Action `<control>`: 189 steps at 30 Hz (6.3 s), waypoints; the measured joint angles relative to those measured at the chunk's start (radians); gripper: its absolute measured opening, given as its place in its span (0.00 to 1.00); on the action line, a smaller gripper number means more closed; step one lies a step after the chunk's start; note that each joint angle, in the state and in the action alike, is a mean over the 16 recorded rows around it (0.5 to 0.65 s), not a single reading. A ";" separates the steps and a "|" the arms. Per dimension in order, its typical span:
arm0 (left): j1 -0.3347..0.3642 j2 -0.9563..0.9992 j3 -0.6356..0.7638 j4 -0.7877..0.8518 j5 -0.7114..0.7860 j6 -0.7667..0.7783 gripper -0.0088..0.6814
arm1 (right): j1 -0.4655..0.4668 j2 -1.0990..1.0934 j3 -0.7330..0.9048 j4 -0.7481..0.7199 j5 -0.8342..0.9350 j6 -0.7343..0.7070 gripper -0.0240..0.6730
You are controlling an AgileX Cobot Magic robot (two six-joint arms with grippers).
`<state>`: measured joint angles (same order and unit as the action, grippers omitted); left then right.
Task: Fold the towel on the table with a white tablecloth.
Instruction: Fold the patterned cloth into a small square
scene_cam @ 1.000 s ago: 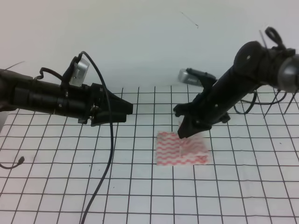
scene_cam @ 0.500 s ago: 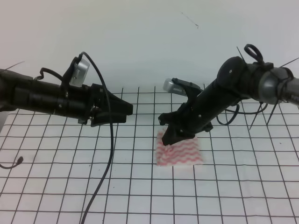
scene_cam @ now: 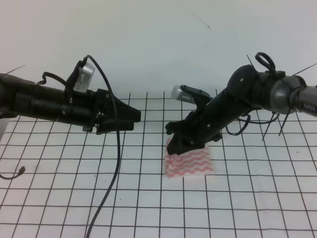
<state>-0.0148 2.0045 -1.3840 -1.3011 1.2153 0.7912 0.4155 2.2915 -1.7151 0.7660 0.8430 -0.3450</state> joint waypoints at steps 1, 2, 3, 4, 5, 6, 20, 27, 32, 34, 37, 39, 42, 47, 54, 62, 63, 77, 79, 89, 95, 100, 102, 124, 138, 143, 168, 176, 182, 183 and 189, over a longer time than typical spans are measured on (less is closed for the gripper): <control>0.000 0.000 0.000 0.000 0.000 0.000 0.51 | 0.000 0.000 0.000 0.004 -0.004 -0.005 0.22; 0.000 0.000 0.000 0.000 0.000 0.000 0.51 | 0.001 0.000 0.000 0.011 -0.008 -0.013 0.24; 0.000 0.000 0.000 0.000 0.000 0.000 0.51 | 0.001 0.000 0.000 0.020 -0.012 -0.022 0.25; 0.000 0.000 0.000 0.000 0.000 0.000 0.51 | 0.001 0.000 0.000 0.031 -0.016 -0.033 0.27; 0.000 0.000 0.000 0.000 0.000 0.000 0.51 | 0.002 0.000 0.000 0.043 -0.020 -0.045 0.29; 0.000 0.000 0.000 0.000 0.000 0.000 0.51 | 0.002 0.000 0.000 0.056 -0.024 -0.057 0.30; -0.001 -0.002 0.000 0.002 0.018 0.001 0.51 | 0.003 -0.033 0.000 0.073 -0.070 -0.190 0.34; -0.001 -0.002 0.000 0.004 0.018 0.001 0.51 | 0.003 -0.091 0.000 -0.139 -0.034 -0.156 0.30; 0.000 0.000 0.000 0.007 0.001 0.002 0.51 | 0.003 -0.113 0.001 -0.264 -0.006 -0.125 0.21; 0.000 0.000 0.000 0.007 0.001 0.002 0.51 | 0.003 -0.112 0.001 -0.298 0.001 -0.112 0.18; 0.000 0.000 0.000 0.006 0.001 0.002 0.51 | 0.003 -0.097 0.001 -0.328 0.011 -0.096 0.13; 0.000 0.000 0.000 0.006 0.001 0.002 0.51 | 0.003 -0.086 0.002 -0.336 0.010 -0.092 0.10; 0.000 0.000 0.000 0.006 0.001 0.001 0.51 | 0.003 -0.074 0.002 -0.338 -0.003 -0.090 0.06; 0.000 0.000 0.000 0.005 0.001 0.001 0.51 | 0.003 -0.074 0.002 -0.340 -0.005 -0.088 0.04; 0.000 -0.001 0.000 0.003 0.005 0.000 0.51 | 0.008 -0.097 0.001 -0.348 0.068 -0.088 0.03; 0.000 -0.002 0.000 -0.003 0.013 0.004 0.51 | 0.019 -0.101 0.010 -0.376 0.133 -0.072 0.03; 0.000 -0.003 0.000 -0.003 0.013 0.005 0.51 | 0.020 -0.097 0.012 -0.379 0.134 -0.069 0.03; -0.001 -0.003 0.000 -0.007 0.017 0.012 0.51 | 0.026 -0.063 0.016 -0.280 0.066 -0.106 0.03; -0.001 -0.003 0.000 -0.007 0.017 0.013 0.51 | 0.026 -0.065 0.014 -0.248 0.056 -0.124 0.03; 0.000 -0.002 0.000 -0.004 0.009 0.016 0.51 | 0.028 -0.063 0.010 -0.151 0.010 -0.183 0.03; -0.001 -0.003 0.000 -0.005 0.014 0.018 0.51 | 0.033 -0.042 0.010 -0.121 -0.013 -0.191 0.03; -0.001 -0.004 0.000 -0.008 0.027 0.018 0.51 | 0.040 -0.023 0.009 -0.096 -0.024 -0.197 0.03; -0.001 -0.004 0.000 -0.008 0.027 0.018 0.51 | 0.042 -0.017 0.006 -0.084 -0.028 -0.199 0.03; -0.002 -0.134 0.000 -0.014 0.028 0.126 0.24 | 0.046 -0.284 -0.106 -0.479 -0.049 -0.022 0.03; -0.002 -0.480 0.006 0.029 0.029 0.150 0.01 | 0.045 -0.736 0.041 -0.758 -0.086 0.121 0.03; -0.002 -0.631 0.046 0.070 -0.009 0.139 0.01 | 0.045 -0.922 0.253 -0.767 -0.197 0.148 0.03; -0.002 -1.228 0.649 0.020 -0.225 0.213 0.01 | 0.045 -1.727 1.229 -0.752 -0.573 0.178 0.03; -0.002 -1.264 0.664 -0.036 -0.223 0.232 0.01 | 0.045 -1.750 1.278 -0.752 -0.546 0.178 0.03; -0.002 -1.265 0.663 -0.058 -0.221 0.240 0.01 | 0.045 -1.750 1.289 -0.752 -0.512 0.178 0.03; -0.002 -1.265 0.663 -0.059 -0.221 0.242 0.01 | 0.045 -1.750 1.290 -0.752 -0.506 0.178 0.03; -0.002 -1.265 0.663 -0.060 -0.224 0.250 0.01 | 0.045 -1.750 1.290 -0.752 -0.483 0.178 0.03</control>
<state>-0.0165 0.7394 -0.7212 -1.3609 0.9909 1.0407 0.4600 0.5412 -0.4250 0.0142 0.3598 -0.1670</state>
